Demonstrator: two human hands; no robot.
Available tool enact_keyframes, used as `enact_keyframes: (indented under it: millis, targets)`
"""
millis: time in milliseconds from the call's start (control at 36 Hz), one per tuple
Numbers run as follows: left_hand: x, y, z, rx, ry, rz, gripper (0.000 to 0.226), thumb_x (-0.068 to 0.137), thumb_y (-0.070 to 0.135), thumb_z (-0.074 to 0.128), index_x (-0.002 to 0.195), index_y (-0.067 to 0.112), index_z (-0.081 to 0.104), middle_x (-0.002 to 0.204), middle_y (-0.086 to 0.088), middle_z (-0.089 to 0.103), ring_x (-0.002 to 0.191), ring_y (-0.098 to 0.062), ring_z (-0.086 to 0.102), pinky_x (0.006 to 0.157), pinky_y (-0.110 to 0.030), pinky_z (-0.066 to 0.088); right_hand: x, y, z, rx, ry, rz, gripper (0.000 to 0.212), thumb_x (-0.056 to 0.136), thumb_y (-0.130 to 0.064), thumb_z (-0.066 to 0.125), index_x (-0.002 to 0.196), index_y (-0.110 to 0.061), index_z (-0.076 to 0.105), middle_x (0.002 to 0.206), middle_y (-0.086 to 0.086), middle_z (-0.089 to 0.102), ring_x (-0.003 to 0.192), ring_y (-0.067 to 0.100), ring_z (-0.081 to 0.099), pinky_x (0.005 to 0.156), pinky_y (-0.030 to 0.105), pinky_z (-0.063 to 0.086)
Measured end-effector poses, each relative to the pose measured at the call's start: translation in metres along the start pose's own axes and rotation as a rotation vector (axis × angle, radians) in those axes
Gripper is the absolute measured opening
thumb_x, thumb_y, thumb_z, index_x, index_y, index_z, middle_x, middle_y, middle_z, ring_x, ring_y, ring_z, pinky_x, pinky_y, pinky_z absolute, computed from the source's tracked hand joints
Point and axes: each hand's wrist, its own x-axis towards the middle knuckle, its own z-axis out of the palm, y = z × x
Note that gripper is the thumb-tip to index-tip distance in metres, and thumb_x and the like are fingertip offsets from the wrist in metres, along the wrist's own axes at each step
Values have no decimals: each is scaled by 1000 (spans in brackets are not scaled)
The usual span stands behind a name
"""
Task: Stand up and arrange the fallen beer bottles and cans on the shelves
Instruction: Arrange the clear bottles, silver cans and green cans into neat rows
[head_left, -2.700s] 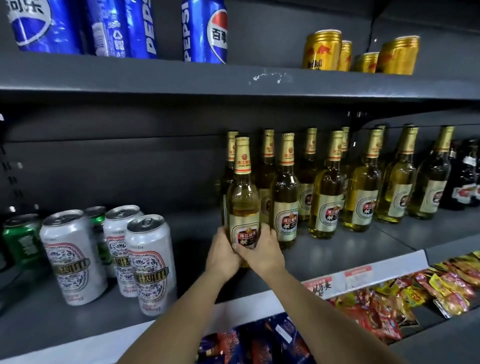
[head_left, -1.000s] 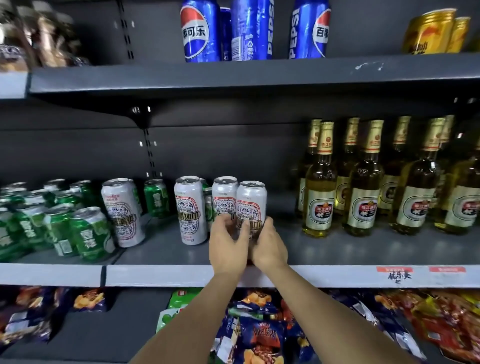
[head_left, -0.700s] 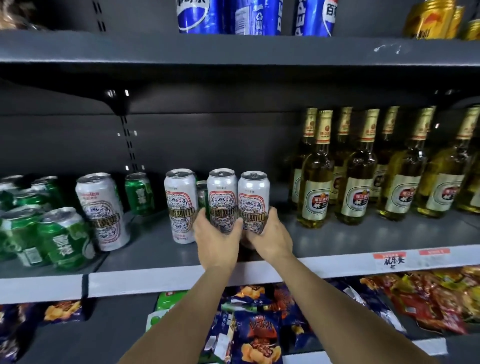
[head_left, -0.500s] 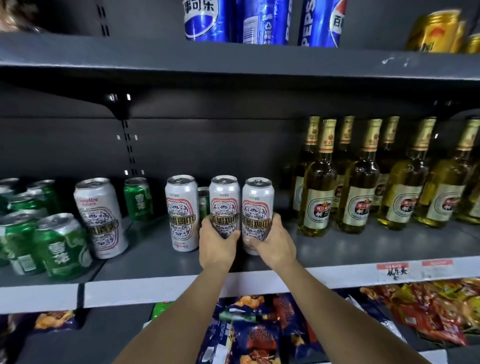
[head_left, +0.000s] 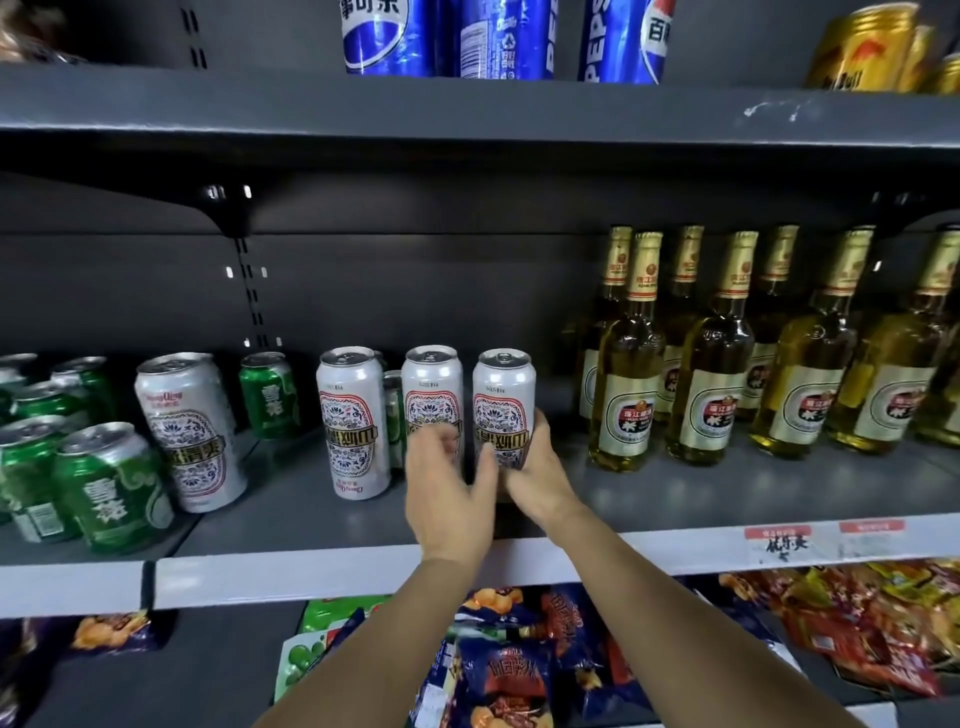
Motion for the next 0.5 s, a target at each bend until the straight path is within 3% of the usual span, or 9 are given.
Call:
enact_keyframes:
  millis: [56,111,222,306,417,500]
  targets:
    - [-6,12,8,-36,-109,-14,41,86,30,69,119,18,48,110,8,49,103,-13,52,77,-28,42,1,0,-2,35,-14,12,88,75,-50,65,148,-33,19,130,-3,56,117,21,54,104,44,44]
    - [-11,21,16,-43,-177,-38,59,85,35,70,133,16,42,125,5,46,116,-13,47,88,-27,43,1,0,-5,86,24,36,86,66,-63,56,142,-32,32,129,3,57,116,25,56,102,46,45]
    - [-8,37,29,-68,-243,-143,77,74,53,74,134,20,40,125,3,49,117,-16,50,88,-34,49,-6,1,-19,-272,192,-42,49,90,-35,59,130,-11,43,124,11,47,116,29,47,90,37,43]
    - [9,51,37,-55,-264,-211,71,67,53,80,118,19,45,113,1,55,105,-19,58,81,-35,51,-10,11,-27,-453,279,-185,46,90,-31,61,123,-8,41,121,11,43,114,28,44,89,36,41]
    - [35,52,45,-155,-379,-211,69,65,39,86,120,24,47,112,3,64,104,-18,62,90,-41,53,-4,15,-42,-177,131,-104,88,62,-37,81,134,-19,32,126,2,52,115,20,53,95,41,49]
    - [46,51,48,-408,-453,-325,65,68,24,85,117,25,43,110,-1,63,103,-18,63,88,-41,55,5,21,-49,54,1,-16,110,49,-36,77,144,-37,21,126,-5,57,117,17,57,100,46,48]
